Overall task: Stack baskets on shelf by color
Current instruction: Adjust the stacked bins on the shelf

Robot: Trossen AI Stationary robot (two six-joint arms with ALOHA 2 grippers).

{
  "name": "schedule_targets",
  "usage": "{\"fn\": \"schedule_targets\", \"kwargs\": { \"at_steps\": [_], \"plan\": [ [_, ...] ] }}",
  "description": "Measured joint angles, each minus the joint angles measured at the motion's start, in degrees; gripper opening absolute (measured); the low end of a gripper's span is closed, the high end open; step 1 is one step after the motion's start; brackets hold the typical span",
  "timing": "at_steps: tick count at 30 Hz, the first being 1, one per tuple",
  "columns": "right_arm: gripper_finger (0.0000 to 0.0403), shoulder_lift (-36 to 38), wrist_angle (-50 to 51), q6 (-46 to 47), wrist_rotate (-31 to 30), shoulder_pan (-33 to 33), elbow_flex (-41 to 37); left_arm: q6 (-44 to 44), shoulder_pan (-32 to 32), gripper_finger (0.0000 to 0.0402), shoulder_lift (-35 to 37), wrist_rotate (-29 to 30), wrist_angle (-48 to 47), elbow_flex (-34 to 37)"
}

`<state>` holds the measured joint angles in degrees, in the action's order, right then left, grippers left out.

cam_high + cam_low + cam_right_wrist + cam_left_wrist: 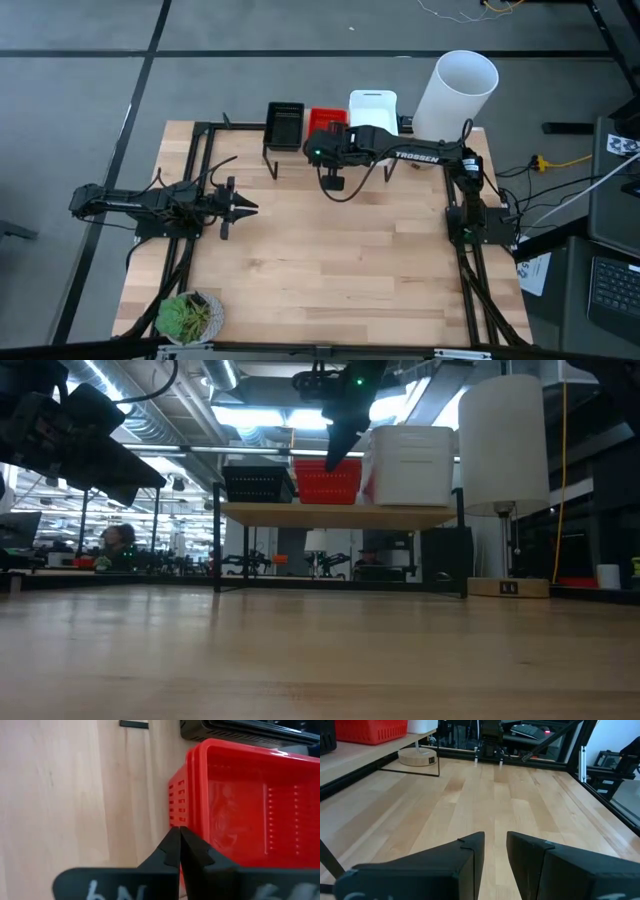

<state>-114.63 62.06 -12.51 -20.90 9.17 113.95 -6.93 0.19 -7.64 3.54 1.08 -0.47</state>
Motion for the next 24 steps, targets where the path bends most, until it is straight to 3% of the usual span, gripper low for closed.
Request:
{"fn": "schedule_targets", "kwargs": {
  "at_steps": [12,15,19,24],
  "plan": [
    [0.0000,0.0,-0.1,0.2,-0.4,0.5,0.0,0.0,0.0,0.0074,0.0,0.0,0.0,0.0],
    [0.0000,0.0,0.3,0.5,2.6,0.1,0.2,0.0,0.0,0.0074,0.0,0.0,0.0,0.0],
    [0.0000,0.2,6.0,3.6,9.2,-1.9,4.5,0.0,0.0,0.0074,0.0,0.0,0.0,0.0],
    [0.0000,0.3,21.1,8.0,9.8,-4.0,11.6,0.0,0.0,0.0074,0.0,0.0,0.0,0.0]
  ]
}}
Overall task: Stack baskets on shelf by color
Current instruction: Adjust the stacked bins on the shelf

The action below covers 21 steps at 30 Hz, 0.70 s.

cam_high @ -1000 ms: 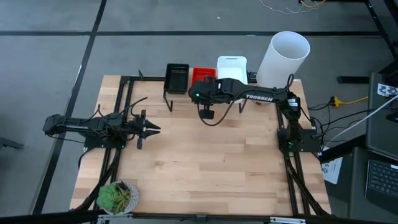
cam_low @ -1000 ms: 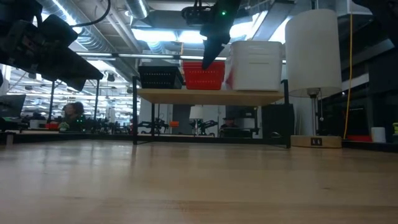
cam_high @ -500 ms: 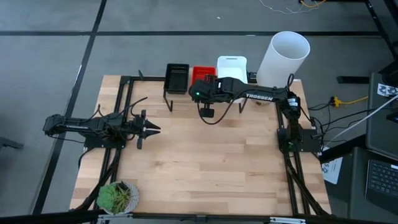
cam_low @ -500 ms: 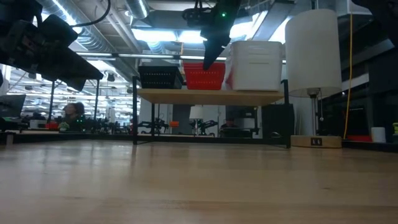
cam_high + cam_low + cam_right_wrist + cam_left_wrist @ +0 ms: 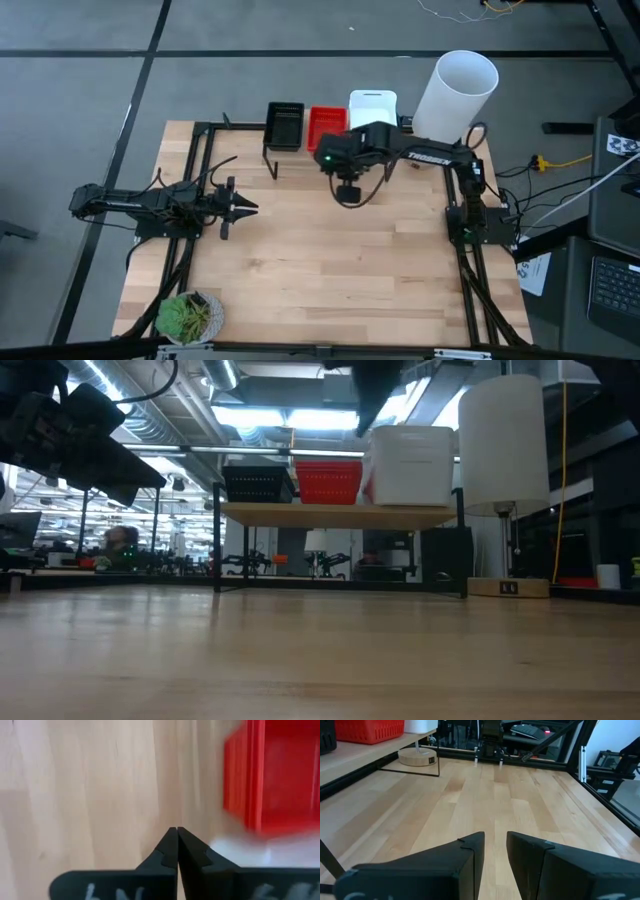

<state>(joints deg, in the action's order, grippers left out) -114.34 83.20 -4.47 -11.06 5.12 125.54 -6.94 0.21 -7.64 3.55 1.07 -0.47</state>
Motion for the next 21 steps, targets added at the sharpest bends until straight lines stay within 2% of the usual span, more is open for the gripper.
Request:
{"fn": "schedule_targets", "kwargs": {
  "at_steps": [3,9,21],
  "plan": [
    [0.0000,0.0,7.3,3.0,0.1,-0.5,2.5,0.0,0.0,0.0074,0.0,0.0,0.0,0.0],
    [0.0000,1.3,6.8,4.2,-1.4,0.0,0.4,0.0,0.0,0.0074,0.0,0.0,0.0,0.0],
    [0.0000,1.6,6.8,1.4,-2.4,5.1,-3.1,0.0,0.0,0.0074,0.0,0.0,0.0,0.0]
  ]
}}
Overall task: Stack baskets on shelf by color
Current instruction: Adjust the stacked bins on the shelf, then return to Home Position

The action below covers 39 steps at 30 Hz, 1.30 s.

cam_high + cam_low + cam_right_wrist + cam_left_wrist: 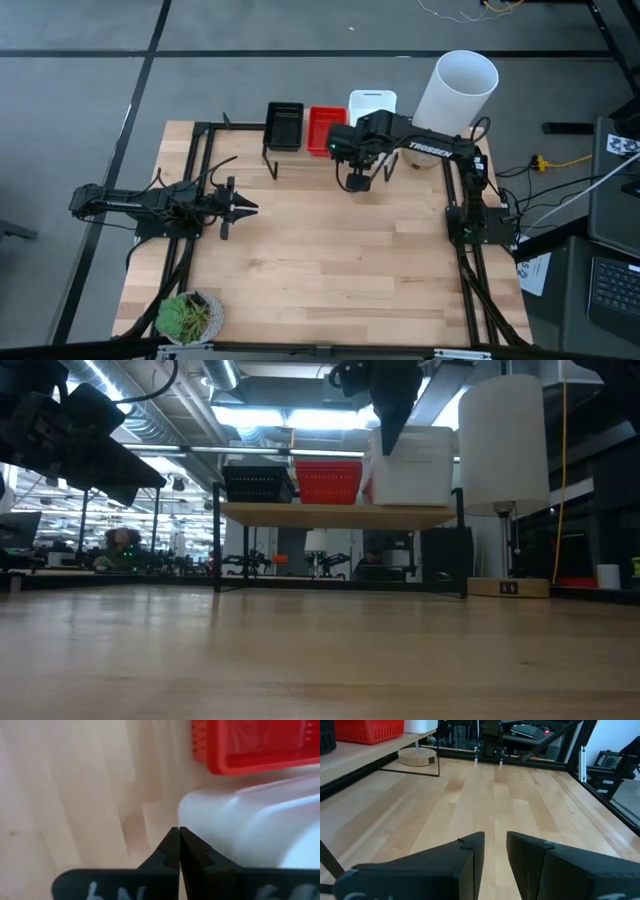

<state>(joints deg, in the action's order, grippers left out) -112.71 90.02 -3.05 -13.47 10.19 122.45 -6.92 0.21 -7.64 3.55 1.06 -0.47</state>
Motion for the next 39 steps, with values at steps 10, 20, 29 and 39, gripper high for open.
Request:
{"fn": "schedule_targets", "kwargs": {
  "at_steps": [10,20,29,39],
  "plan": [
    [0.0000,0.0,0.0,1.2,-1.9,1.8,0.0,0.0,0.0,0.0074,0.0,0.0,0.0,0.0],
    [0.0000,0.0,0.0,1.3,-4.9,1.8,0.0,0.0,0.0,0.0074,0.0,0.0,0.0,0.0],
    [0.0000,0.6,-0.1,3.3,6.6,-1.4,1.7,0.0,0.0,0.0074,0.0,0.0,0.0,0.0],
    [0.0000,1.5,-8.7,1.9,6.5,-8.5,-0.7,0.0,0.0,0.0074,0.0,0.0,0.0,0.0]
  ]
}}
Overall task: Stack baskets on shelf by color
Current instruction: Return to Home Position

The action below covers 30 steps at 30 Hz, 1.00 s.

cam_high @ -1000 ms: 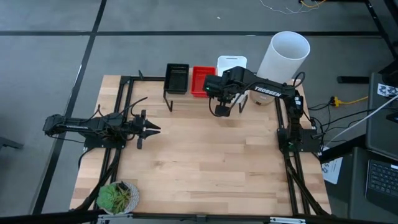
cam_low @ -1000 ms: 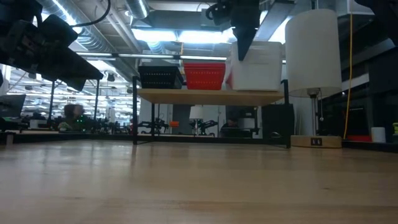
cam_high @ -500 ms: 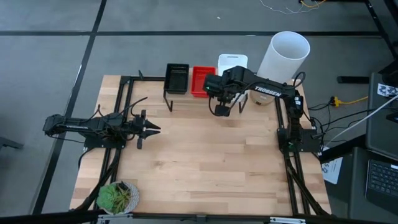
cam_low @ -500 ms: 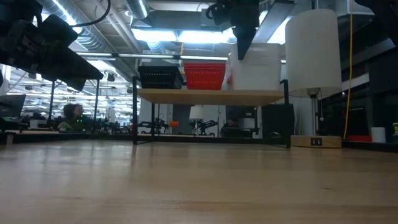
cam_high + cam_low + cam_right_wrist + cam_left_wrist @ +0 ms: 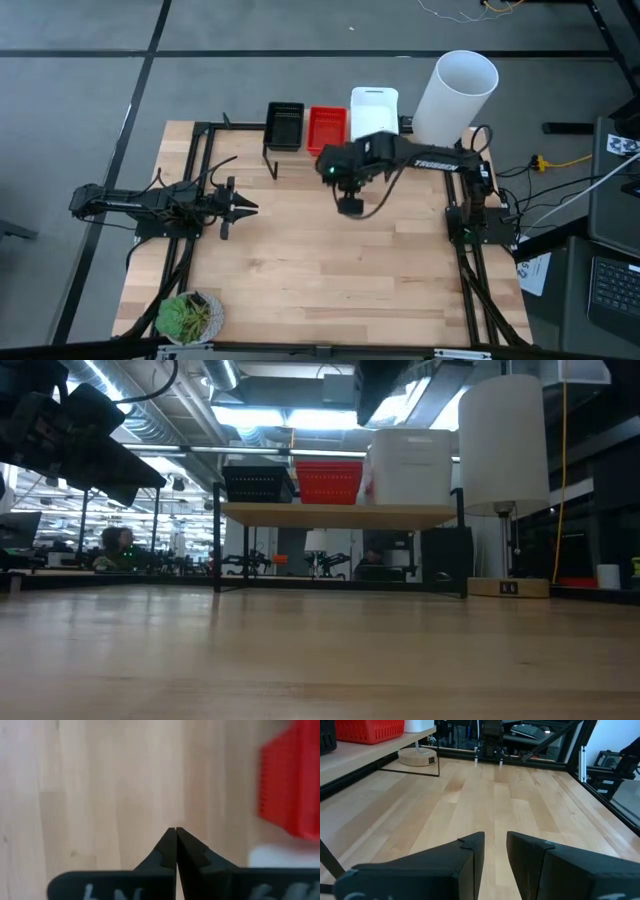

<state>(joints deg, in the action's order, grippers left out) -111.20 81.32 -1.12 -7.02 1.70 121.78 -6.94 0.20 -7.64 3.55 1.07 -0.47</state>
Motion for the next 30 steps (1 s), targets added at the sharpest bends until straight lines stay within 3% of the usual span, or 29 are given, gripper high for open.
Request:
{"fn": "schedule_targets", "kwargs": {
  "at_steps": [3,6,12,18,22,25,30],
  "plan": [
    [0.0000,0.5,-2.9,-2.0,0.0,-2.2,-4.8,0.0,0.0,0.0074,0.0,0.0,0.0,0.0],
    [0.0000,5.7,-11.2,-1.9,0.0,-3.8,-15.8,0.0,0.0,0.0074,0.0,0.0,0.0,0.0],
    [0.0000,26.5,-33.7,2.7,-0.5,-4.5,-49.4,0.0,0.0,0.0074,0.0,0.0,0.0,0.0],
    [0.0000,50.8,-61.0,18.5,-0.4,-6.7,-82.5,0.0,0.0,0.0074,0.0,0.0,0.0,0.0],
    [0.0000,65.1,-80.0,14.8,1.2,-9.5,-100.3,0.0,0.0,0.0074,0.0,0.0,0.0,0.0],
    [0.0000,73.6,-87.9,11.0,0.0,-11.2,-109.0,0.0,0.0,0.0074,0.0,0.0,0.0,0.0],
    [0.0000,87.0,-90.0,6.7,-1.0,-14.6,-116.5,0.0,0.0,0.0074,0.0,0.0,0.0,0.0]
  ]
}}
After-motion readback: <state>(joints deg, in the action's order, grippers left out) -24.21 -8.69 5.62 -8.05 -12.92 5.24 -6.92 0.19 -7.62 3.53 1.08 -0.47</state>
